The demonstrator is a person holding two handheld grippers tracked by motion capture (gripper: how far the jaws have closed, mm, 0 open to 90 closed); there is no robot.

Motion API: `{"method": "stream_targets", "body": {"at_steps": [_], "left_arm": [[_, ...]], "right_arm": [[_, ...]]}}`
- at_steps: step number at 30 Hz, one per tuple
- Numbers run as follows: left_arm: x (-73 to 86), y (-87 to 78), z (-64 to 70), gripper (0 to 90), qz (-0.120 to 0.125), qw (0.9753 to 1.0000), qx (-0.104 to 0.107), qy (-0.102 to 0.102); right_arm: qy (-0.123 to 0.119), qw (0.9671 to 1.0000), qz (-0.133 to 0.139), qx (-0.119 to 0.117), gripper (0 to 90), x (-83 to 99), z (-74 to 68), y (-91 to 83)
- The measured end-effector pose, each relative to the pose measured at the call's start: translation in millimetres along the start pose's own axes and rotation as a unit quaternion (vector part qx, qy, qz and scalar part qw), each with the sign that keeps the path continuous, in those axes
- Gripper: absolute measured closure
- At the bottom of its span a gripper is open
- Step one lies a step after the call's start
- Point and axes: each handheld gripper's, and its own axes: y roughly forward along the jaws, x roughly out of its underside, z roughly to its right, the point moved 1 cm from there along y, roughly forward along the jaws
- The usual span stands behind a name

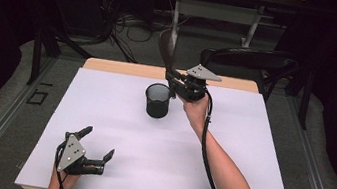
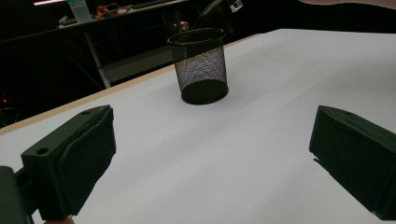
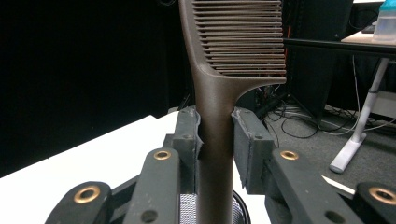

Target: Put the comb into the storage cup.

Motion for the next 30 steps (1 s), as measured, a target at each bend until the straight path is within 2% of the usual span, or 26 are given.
{"method": "stream_targets", "body": {"at_steps": [18,30], "left_arm": [[0.1,-0.4,-0.6,0.4,0.001,1.0000,-0.001,-0.001],[0.2,-0.3,-0.6,0.4,0.001,1.0000,-0.001,-0.001]], "right_arm": [[-0.006,0.9998,0.016,-0.008,72.8,-3.2,-3.7,9.0],[0.001,0.9997,0.021,-0.011,72.9,-2.2,-3.0,11.5]]}}
